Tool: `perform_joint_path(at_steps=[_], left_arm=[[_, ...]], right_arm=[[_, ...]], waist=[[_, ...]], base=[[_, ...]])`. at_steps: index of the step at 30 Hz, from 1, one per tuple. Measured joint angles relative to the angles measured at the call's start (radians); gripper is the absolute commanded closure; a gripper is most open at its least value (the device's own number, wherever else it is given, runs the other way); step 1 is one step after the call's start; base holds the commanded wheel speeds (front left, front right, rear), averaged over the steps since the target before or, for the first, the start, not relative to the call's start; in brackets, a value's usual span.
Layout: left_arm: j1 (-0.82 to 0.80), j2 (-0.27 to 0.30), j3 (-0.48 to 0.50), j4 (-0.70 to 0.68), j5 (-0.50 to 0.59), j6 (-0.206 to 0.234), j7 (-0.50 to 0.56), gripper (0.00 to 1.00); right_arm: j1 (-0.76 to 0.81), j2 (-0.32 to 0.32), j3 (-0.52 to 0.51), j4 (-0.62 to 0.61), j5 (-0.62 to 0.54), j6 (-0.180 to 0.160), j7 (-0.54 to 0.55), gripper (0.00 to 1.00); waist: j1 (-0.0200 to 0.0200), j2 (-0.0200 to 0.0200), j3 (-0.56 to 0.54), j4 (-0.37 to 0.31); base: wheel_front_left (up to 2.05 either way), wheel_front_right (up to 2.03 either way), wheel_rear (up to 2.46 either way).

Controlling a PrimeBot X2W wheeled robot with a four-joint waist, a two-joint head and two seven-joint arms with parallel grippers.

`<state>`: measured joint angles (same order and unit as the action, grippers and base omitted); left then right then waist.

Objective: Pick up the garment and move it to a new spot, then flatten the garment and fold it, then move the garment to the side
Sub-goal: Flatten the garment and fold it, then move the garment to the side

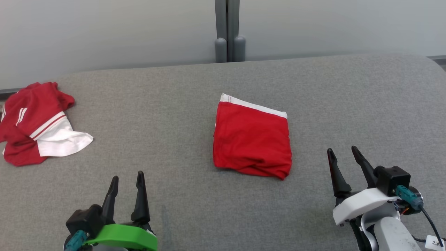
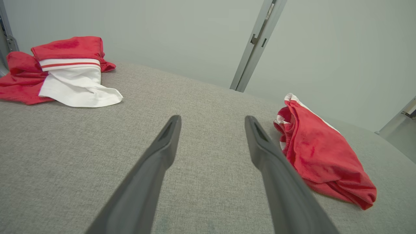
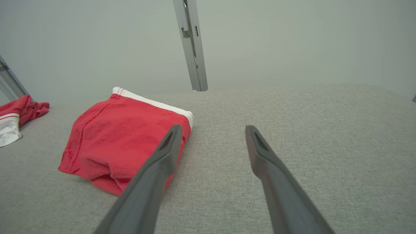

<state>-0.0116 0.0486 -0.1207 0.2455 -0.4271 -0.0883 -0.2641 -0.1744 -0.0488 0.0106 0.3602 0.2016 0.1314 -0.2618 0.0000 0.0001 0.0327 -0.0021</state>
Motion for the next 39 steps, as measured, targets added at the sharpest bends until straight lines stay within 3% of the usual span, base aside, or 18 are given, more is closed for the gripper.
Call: perform_joint_path(at_steps=[11,17,29,39], left_arm=[[-0.001,0.0,-0.002,0.005,0.006,-0.001,0.0,0.0],[-0.005,0.0,-0.003,0.008,0.009,0.0,0.0,0.0],[-0.031,0.0,-0.016,0.009,0.012,0.004,0.0,0.0],[-0.047,0.0,-0.026,0.014,-0.003,0.01,0.0,0.0]], right_arm=[[-0.001,0.0,0.003,0.002,-0.007,0.0,0.0,0.0],[-0.067,0.0,0.039,0.098,-0.062,0.0,0.007,0.0],[-0.343,0.0,0.026,0.211,-0.115,0.0,0.223,0.0],[-0.413,-0.019,0.037,0.36,-0.048,0.0,0.443,0.0]], waist=[[0.0,0.0,0.006,0.009],[0.0,0.0,0.014,0.018],[0.0,0.0,0.056,0.068],[0.0,0.0,0.109,0.129]], base=[[0.0,0.0,0.0],[0.0,0.0,0.0],[0.0,0.0,0.0],[0.0,0.0,0.0]])
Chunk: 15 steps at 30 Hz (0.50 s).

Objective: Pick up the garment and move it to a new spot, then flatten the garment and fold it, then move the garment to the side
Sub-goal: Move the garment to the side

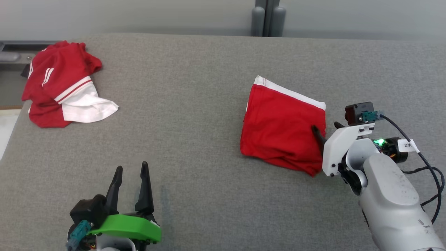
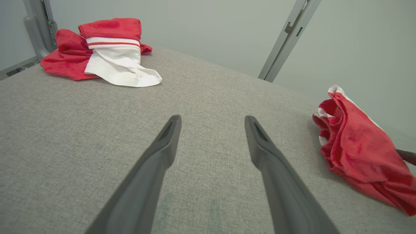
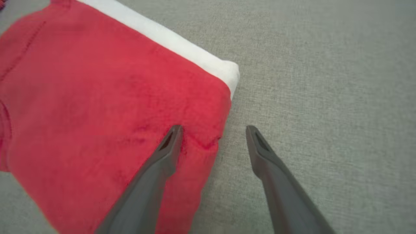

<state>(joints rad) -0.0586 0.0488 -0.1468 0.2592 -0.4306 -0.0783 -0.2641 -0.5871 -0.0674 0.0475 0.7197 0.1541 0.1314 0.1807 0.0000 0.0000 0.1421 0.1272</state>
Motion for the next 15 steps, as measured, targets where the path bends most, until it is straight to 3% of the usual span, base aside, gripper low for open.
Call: perform_joint_path(at_steps=[8,9,10,11,14,15], left_arm=[[-0.015,0.0,-0.001,-0.003,-0.002,0.001,0.0,0.0],[-0.017,0.0,-0.001,-0.004,-0.003,0.001,0.0,0.0],[-0.02,0.0,-0.001,-0.005,-0.004,0.003,0.0,0.0],[-0.023,0.0,-0.001,-0.006,-0.004,0.003,0.0,0.0],[-0.034,0.0,-0.006,-0.006,-0.004,0.003,0.0,0.0],[-0.036,0.0,-0.008,-0.007,-0.003,0.003,0.0,0.0]], right_arm=[[-0.029,-0.007,0.016,0.067,0.075,0.0,0.058,0.0],[-0.036,-0.008,0.023,0.07,0.085,0.0,0.061,0.07],[-0.042,-0.007,0.028,0.072,0.095,0.0,0.062,0.46],[-0.049,-0.007,0.036,0.075,0.104,-0.001,0.063,0.65],[-0.067,-0.007,0.065,0.082,0.117,-0.001,0.062,0.97],[-0.072,-0.009,0.077,0.084,0.118,-0.001,0.059,1.0]], waist=[[0.0,0.0,0.046,0.029],[0.0,0.0,0.051,0.031],[0.0,0.0,0.055,0.032],[0.0,0.0,0.06,0.033],[0.0,0.0,0.071,0.029],[0.0,0.0,0.073,0.025]], base=[[0.0,0.0,0.0],[0.0,0.0,0.0],[0.0,0.0,0.0],[0.0,0.0,0.0],[0.0,0.0,0.0],[0.0,0.0,0.0]])
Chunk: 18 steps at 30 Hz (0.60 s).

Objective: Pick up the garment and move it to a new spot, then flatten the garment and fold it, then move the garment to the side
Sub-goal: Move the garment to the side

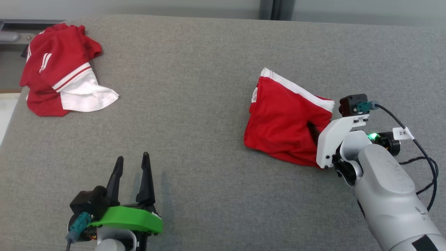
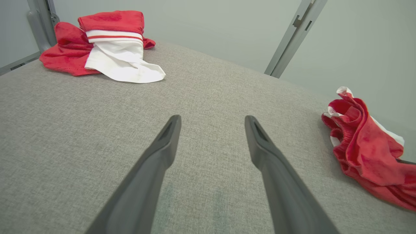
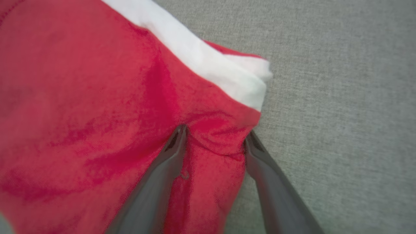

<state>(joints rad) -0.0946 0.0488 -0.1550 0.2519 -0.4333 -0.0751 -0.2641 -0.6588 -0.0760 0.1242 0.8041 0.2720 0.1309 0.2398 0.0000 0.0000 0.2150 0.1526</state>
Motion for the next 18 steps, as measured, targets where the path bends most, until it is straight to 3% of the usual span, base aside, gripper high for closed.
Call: perform_joint_path(at_steps=[5,10,18], left_arm=[[-0.017,0.0,-0.007,-0.006,0.008,-0.004,0.0,0.0],[-0.029,0.0,-0.015,-0.016,0.023,-0.012,0.0,0.0],[-0.081,0.0,-0.046,-0.054,0.045,-0.026,0.0,0.0]], right_arm=[[-0.026,-0.015,0.044,0.002,-0.005,0.001,-0.028,1.0],[-0.042,-0.07,0.07,-0.014,-0.005,0.001,-0.055,1.0],[-0.063,-0.166,0.036,-0.049,-0.022,0.001,-0.09,1.0]], waist=[[0.0,0.0,0.008,-0.027],[0.0,0.0,0.015,-0.074],[0.0,0.0,0.042,-0.198]], base=[[0.0,0.0,0.0],[0.0,0.0,0.0],[0.0,0.0,0.0]])
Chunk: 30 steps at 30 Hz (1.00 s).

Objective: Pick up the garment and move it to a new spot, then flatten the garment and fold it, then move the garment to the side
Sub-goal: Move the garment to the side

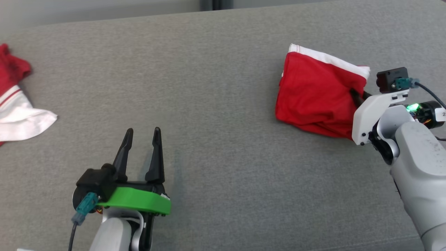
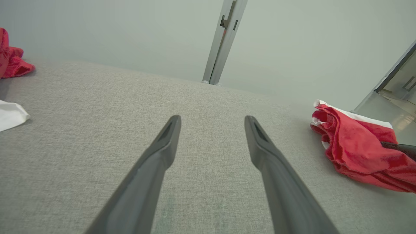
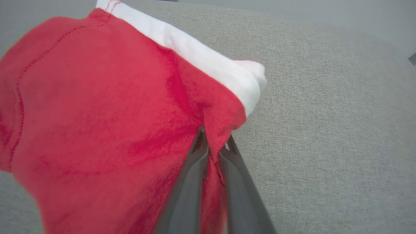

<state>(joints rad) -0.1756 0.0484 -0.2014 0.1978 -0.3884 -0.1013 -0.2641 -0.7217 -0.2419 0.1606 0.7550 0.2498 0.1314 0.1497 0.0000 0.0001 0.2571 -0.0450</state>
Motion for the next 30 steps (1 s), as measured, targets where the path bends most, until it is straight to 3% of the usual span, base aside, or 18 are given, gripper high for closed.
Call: perform_joint_path(at_steps=[10,16,22,30], left_arm=[[-0.052,0.012,-0.014,0.028,0.067,-0.014,0.0,0.0],[-0.072,0.028,-0.024,0.042,0.076,-0.018,0.0,0.0],[-0.092,0.033,-0.025,0.04,0.082,-0.021,0.0,0.0],[-0.12,0.035,-0.002,0.014,0.082,-0.017,0.0,0.0]], right_arm=[[-0.003,0.013,-0.129,0.007,-0.007,0.0,-0.084,1.0],[-0.024,0.0,-0.186,0.036,-0.037,0.0,-0.1,1.0],[-0.09,-0.039,-0.202,0.057,-0.071,0.0,-0.102,1.0],[-0.246,-0.119,-0.183,0.107,-0.117,0.0,-0.082,1.0]], waist=[[0.0,0.0,0.06,-0.179],[0.0,0.0,0.112,-0.246],[0.0,0.0,0.169,-0.25],[0.0,0.0,0.224,-0.178]], base=[[0.0,0.0,0.0],[0.0,0.0,0.0],[0.0,0.0,0.0],[0.0,0.0,0.0]])
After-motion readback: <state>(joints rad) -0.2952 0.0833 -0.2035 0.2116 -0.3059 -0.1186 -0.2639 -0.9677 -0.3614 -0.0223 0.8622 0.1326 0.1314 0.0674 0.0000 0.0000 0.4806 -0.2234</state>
